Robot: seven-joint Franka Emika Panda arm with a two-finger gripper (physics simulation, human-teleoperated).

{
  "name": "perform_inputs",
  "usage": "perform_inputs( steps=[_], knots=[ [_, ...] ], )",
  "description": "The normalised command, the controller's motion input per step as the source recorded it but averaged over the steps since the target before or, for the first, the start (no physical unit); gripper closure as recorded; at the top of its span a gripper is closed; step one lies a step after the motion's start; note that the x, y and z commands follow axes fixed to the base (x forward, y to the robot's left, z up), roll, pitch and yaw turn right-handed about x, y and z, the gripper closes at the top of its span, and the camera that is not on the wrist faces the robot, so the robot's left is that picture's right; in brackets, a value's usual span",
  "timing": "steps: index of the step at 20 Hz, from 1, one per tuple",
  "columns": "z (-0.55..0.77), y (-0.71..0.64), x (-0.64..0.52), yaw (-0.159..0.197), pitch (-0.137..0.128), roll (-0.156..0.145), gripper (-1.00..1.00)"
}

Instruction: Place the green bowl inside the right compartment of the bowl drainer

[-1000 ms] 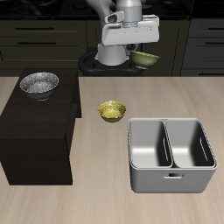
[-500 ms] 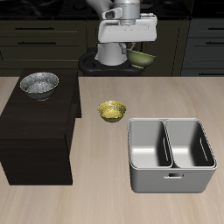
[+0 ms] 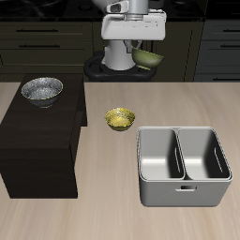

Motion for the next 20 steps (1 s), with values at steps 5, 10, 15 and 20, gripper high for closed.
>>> perform_inputs(
  steps=[5, 10, 15, 20],
  knots=[
    [0.19, -0.15, 0.34, -0.001, 0.037, -0.015, 1.00],
    [0.08, -0.22, 0.24, -0.012, 0.024, -0.029, 1.00],
    [0.03, -0.08, 0.45, -0.048, 0.075, 0.036, 1.00],
    [0.11, -0.02, 0.25, -0.021, 0.007, -0.019, 1.00]
  ],
)
